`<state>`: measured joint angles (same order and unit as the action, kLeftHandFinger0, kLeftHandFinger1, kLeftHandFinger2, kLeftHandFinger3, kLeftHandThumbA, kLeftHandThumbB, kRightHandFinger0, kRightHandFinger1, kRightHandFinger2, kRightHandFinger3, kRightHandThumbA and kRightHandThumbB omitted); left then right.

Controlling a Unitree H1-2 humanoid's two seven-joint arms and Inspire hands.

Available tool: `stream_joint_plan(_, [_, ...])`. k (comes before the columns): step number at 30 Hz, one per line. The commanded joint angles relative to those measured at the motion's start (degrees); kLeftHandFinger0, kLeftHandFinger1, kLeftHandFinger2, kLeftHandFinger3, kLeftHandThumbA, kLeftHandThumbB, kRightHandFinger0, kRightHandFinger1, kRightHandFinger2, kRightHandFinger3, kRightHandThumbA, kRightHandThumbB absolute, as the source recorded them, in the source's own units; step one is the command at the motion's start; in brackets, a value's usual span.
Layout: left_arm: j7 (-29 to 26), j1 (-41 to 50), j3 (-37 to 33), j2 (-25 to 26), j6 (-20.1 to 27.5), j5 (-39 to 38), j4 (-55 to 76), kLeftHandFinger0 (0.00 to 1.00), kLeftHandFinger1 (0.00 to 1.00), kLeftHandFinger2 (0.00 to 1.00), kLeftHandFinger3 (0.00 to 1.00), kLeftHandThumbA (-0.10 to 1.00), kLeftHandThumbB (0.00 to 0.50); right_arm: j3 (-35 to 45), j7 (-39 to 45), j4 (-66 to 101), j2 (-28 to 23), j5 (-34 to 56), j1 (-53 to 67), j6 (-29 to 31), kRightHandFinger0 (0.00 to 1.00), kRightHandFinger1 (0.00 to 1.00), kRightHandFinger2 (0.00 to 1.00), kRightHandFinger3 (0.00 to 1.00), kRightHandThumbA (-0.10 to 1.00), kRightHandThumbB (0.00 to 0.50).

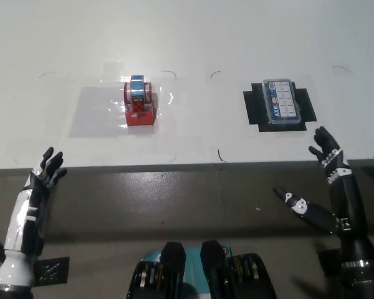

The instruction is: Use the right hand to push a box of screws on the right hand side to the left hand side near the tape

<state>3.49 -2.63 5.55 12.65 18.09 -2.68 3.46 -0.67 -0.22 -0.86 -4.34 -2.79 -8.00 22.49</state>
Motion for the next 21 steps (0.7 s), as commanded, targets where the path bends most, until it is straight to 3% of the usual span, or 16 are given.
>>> stream_joint_plan(1, [1.26,0.39,0.2,1.16,2.21,-1.47,4.51,1.0,1.0,1.0,1.0,1.0,0.121,0.65,0.29,5.85,-0.99,0.13,-0.31,3.99,0.92,1.0,1.0,1.0,1.0,0.226])
stream_joint_plan(5, [1.8,1.25,-0.03,1.05,1.28,-2.02,7.36,1.0,1.0,1.0,1.0,1.0,0.114,1.7,0.28,6.43,-1.82,1.91,-3.25,3.13,0.95,1.0,1.0,1.0,0.99,0.234])
stream_joint_plan(6, [1.94,1.4,-0.11,0.94,1.21,-2.45,7.87,1.0,1.0,1.0,1.0,1.0,0.101,2.0,0.44,6.37,-2.3,2.34,-4.45,2.21,1.0,1.0,1.0,1.0,0.99,0.236])
stream_joint_plan(9, [2.26,1.54,-0.28,0.66,1.78,-2.88,8.14,1.0,1.0,1.0,1.0,1.0,0.067,3.02,0.02,6.58,-2.9,2.18,-6.78,-1.39,1.0,1.0,1.0,1.0,1.0,0.231])
stream_joint_plan(12, [2.14,1.8,-0.3,0.47,0.97,-2.58,9.08,1.0,1.0,1.0,1.0,1.0,0.07,4.16,-0.31,5.03,-3.66,1.83,-10.07,-4.49,1.0,1.0,1.0,1.0,1.0,0.186])
stream_joint_plan(16, [2.51,1.93,-0.36,0.65,0.8,-2.89,9.78,1.0,1.0,1.0,1.0,1.0,0.064,5.5,-0.4,-2.04,-5.56,1.36,-16.02,-3.55,1.0,1.0,1.0,1.0,1.0,0.155])
stream_joint_plan(21, [2.32,2.7,-0.18,0.33,-0.31,-3.4,11.29,1.0,1.0,1.0,1.0,1.0,0.055,6.3,-1.41,-12.6,-7.27,0.07,-25.05,-1.58,1.0,1.0,1.0,1.0,1.0,0.191])
